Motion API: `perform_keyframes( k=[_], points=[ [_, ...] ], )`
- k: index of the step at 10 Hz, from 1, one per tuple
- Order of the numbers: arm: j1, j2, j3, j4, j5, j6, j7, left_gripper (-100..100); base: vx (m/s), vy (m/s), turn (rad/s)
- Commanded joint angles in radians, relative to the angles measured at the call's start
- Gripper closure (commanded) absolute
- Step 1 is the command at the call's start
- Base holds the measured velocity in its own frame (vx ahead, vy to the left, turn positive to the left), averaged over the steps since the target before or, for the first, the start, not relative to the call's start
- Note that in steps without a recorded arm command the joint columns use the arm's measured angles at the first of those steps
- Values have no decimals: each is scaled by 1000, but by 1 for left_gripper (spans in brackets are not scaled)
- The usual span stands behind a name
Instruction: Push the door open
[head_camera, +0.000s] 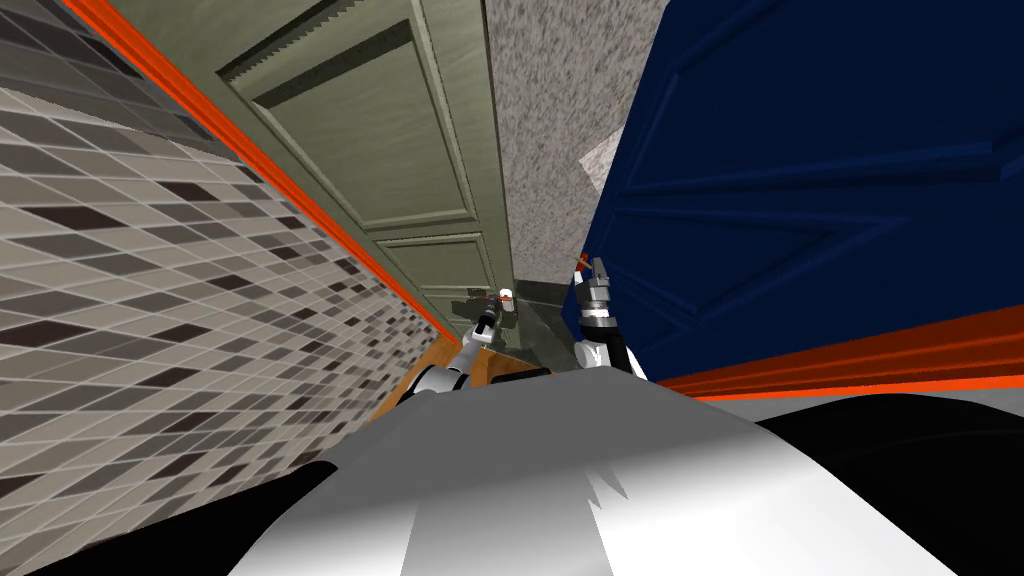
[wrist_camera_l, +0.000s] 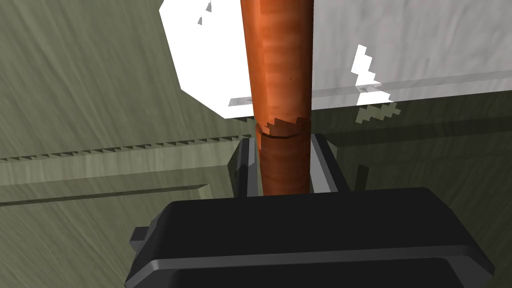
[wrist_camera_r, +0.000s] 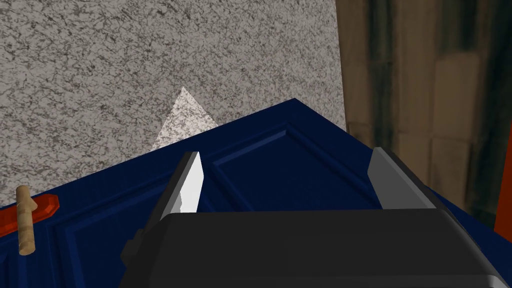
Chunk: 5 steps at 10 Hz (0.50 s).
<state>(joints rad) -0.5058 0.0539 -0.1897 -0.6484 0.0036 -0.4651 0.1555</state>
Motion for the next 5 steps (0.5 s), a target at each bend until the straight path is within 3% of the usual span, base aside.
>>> perform_keyframes(
  k=[1,5],
  points=[
    [-9,16,29,27,8,-20,-11,100,114,-114,45],
    [-7,35,82,32,24,-18,-33,100,153,-165,82]
  ],
)
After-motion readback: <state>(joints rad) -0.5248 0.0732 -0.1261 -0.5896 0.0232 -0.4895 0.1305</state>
